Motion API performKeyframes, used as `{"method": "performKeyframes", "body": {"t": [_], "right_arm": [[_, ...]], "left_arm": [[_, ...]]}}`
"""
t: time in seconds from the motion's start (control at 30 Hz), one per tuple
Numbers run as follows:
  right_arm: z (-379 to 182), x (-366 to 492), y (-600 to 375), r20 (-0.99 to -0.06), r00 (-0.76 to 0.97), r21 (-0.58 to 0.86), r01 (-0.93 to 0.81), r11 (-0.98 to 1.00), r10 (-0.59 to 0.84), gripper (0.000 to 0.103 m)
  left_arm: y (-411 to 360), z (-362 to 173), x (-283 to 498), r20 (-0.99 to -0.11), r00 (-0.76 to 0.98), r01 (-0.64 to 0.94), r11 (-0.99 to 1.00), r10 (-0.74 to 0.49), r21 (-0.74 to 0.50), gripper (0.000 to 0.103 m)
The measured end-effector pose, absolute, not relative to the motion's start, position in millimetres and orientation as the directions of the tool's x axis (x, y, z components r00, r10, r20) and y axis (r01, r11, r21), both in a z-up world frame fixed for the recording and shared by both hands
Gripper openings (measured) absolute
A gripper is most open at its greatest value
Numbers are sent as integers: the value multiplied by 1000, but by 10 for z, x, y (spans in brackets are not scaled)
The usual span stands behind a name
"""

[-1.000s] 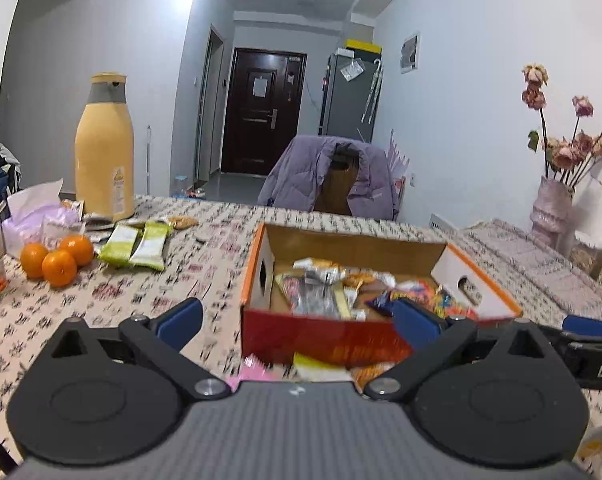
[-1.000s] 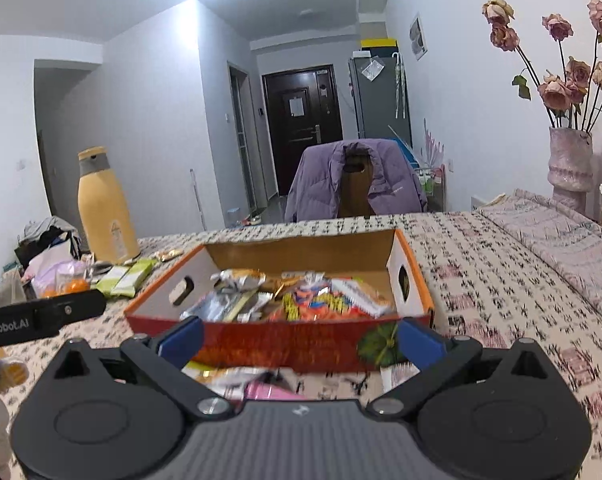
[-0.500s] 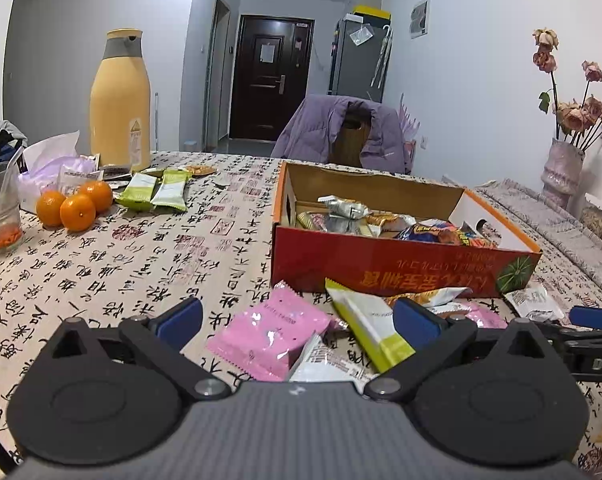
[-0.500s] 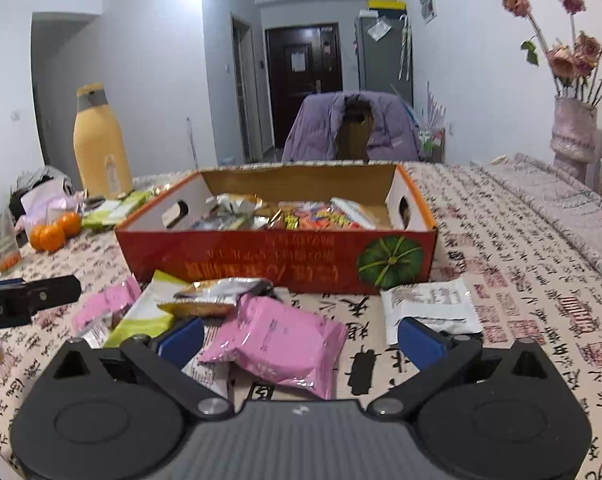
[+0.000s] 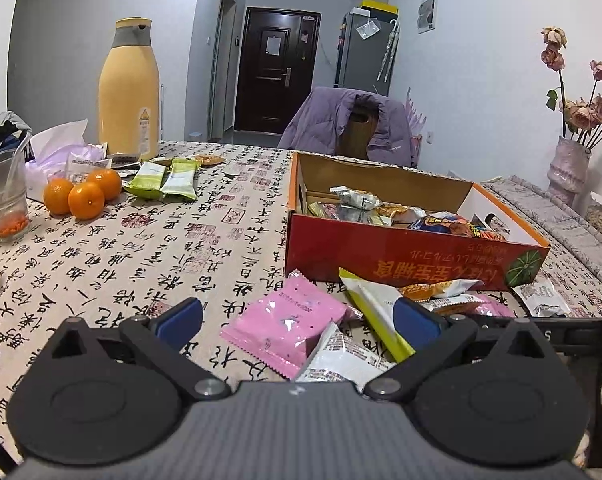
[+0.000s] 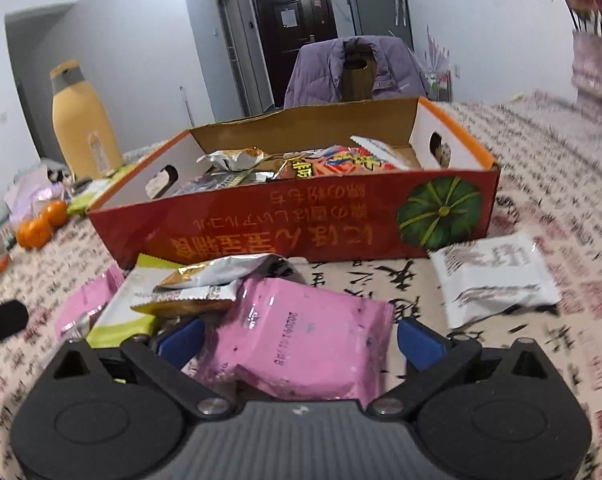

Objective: Organize snacks
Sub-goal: 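Withdraw both tools from the box toward the remaining snacks, then grasp the pink packet with the right gripper while the left gripper grasps a white packet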

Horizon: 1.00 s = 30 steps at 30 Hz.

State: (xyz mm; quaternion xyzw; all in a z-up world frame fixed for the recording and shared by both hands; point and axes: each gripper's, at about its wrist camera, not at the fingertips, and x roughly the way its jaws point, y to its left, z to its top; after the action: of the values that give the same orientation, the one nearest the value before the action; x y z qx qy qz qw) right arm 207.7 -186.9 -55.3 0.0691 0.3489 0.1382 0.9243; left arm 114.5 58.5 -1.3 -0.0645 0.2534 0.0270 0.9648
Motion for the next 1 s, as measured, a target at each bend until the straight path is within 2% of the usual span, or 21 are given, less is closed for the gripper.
{"method": "performKeyframes", "body": {"t": [0.03, 0.1, 0.23, 0.3, 0.73, 1.0], "right_arm": [[-560, 2068, -1881, -620, 721, 233, -208, 950, 309, 99], [-559, 2039, -1908, -607, 729, 241, -212, 947, 317, 89], [-557, 1973, -1966, -590, 738, 248, -221, 943, 328, 81], [-545, 1919, -1983, -580, 745, 241, -230, 943, 330, 71], [-375, 1565, -2114, -495, 822, 173, -225, 959, 282, 69], [-352, 1388, -2240, -474, 842, 150, -210, 966, 257, 69]], "left_arm": [[586, -21, 1144, -495, 869, -84, 990, 19, -109, 103], [593, -39, 1144, -501, 865, -85, 990, 18, -110, 103], [588, -73, 1143, -511, 860, -83, 989, 9, -121, 103], [584, -87, 1139, -514, 858, -83, 989, 9, -121, 103], [550, -126, 1085, -537, 843, -70, 992, 4, -103, 103], [334, -266, 1080, -569, 822, -26, 999, 6, -27, 103]]}}
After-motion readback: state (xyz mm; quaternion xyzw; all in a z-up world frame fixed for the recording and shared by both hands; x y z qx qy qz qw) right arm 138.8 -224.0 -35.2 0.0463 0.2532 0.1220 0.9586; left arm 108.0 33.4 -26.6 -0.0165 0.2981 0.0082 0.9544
